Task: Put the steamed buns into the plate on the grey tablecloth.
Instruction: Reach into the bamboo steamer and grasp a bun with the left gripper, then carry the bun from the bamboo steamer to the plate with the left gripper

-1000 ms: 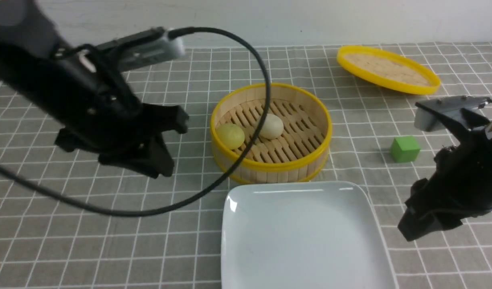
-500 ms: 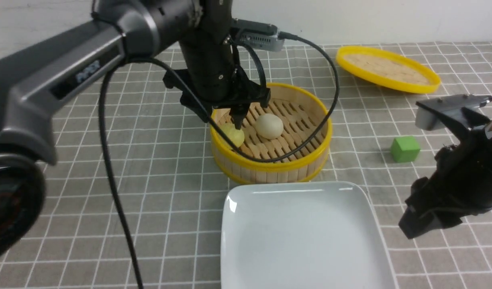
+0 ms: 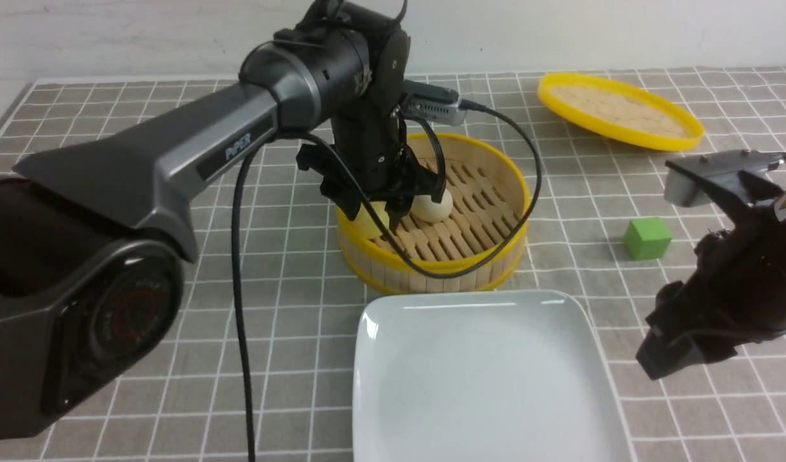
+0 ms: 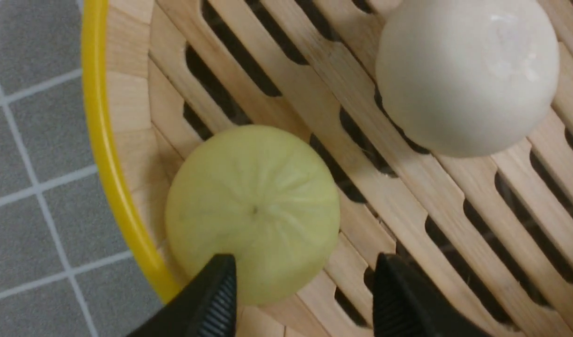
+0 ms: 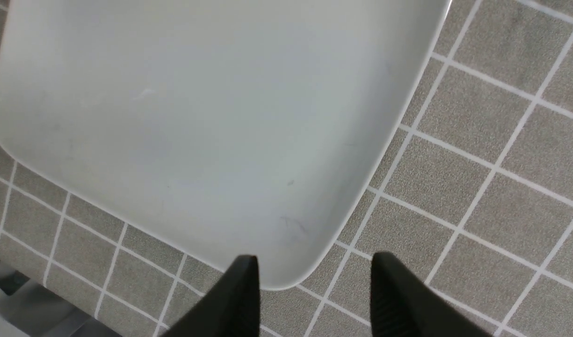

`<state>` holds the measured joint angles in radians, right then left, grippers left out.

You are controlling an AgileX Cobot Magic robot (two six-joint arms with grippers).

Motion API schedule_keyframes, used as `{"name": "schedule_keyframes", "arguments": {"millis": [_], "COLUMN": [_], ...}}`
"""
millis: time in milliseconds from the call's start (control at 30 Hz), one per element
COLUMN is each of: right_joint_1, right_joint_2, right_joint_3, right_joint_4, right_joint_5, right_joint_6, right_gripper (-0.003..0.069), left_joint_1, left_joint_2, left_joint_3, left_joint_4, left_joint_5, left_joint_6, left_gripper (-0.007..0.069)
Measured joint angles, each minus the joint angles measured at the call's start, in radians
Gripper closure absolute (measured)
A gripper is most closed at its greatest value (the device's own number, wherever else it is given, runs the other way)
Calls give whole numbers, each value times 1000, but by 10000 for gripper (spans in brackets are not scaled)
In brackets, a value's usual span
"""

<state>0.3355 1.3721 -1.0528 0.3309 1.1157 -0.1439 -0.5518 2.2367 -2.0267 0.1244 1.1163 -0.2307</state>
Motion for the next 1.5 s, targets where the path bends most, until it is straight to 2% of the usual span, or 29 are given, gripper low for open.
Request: {"name": "schedule_keyframes", "arguments": {"millis": [67,133,167,200,267,433,567,700,900,967,1067,1167,1300,1500], "right_joint_1": [0,0,0,0,0,0,0,0,0,0,0,0,0,0], "right_joint_2": [0,0,0,0,0,0,0,0,0,0,0,0,0,0], "right_joint_3": [0,0,0,0,0,0,0,0,0,0,0,0,0,0], "right_joint_4": [0,0,0,0,0,0,0,0,0,0,1,1,1,4], "right_joint_5": [0,0,0,0,0,2,3,3,4,4,4,4,4,4], "right_joint_6": [0,0,0,0,0,0,1,1,3,3,3,3,3,3], "right_gripper": [321,321,321,322,323,323,323,323,323,323,323,323,323,323], "left_joint_1": [0,0,0,0,0,0,-2,-2,-2,-2,-2,-2,-2,-2], "left_joint_2": [11,15,15,12,1,-92,-282,-457,-685,-731,-730,-701,-653,-578], "left_joint_3": [0,0,0,-3,-8,-30,-38,-5,304,495,707,877,945,949], "left_joint_4": [0,0,0,0,-3,-55,-77,-83,-248,-339,-423,-516,-624,-737], "left_joint_5": [-2,-2,-2,0,4,64,117,120,120,116,16,-170,-280,-314], "left_joint_6": [0,0,0,0,0,35,98,108,90,103,136,198,302,398], "left_gripper": [337,460,474,560,602,610,610,610,609,606,601,596,587,532]}}
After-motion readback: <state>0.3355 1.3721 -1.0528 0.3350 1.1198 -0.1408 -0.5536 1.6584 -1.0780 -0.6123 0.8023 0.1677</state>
